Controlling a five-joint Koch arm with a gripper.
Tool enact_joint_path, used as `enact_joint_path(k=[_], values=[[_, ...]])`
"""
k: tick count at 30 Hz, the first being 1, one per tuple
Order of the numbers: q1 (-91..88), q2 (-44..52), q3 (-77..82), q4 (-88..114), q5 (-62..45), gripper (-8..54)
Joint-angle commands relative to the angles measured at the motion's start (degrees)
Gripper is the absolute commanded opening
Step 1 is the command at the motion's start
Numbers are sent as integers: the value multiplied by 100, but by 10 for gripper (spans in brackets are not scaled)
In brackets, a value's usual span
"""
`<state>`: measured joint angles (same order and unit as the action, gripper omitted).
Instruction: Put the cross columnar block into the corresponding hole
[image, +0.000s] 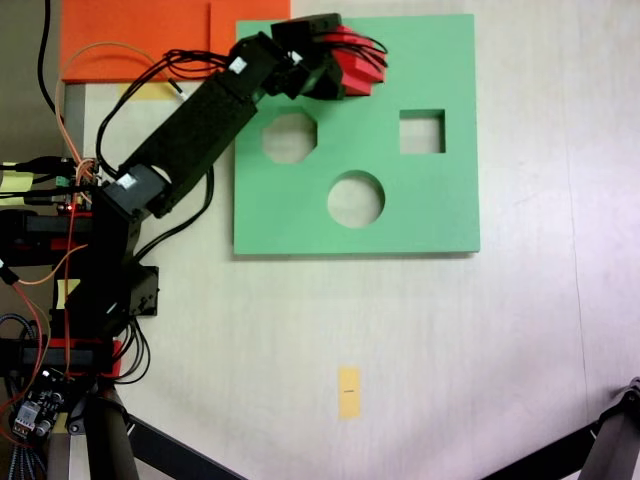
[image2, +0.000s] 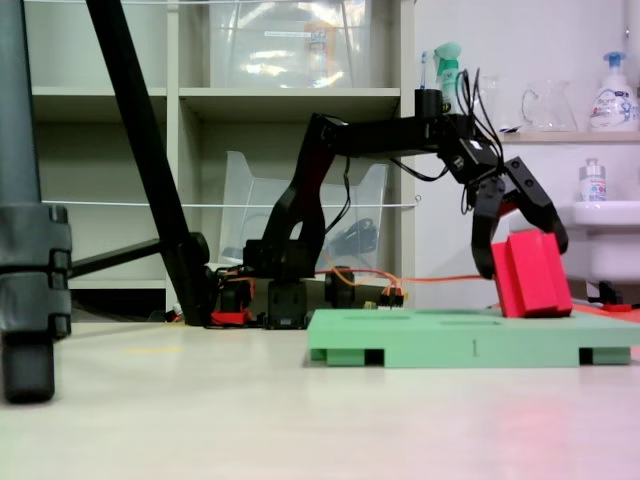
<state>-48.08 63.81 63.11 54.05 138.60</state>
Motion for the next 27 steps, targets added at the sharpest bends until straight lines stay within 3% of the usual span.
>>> enact_joint_path(k=[1, 27], values=[[44, 149, -404, -729, -114, 193], [-527, 606, -387, 185, 492, 193]])
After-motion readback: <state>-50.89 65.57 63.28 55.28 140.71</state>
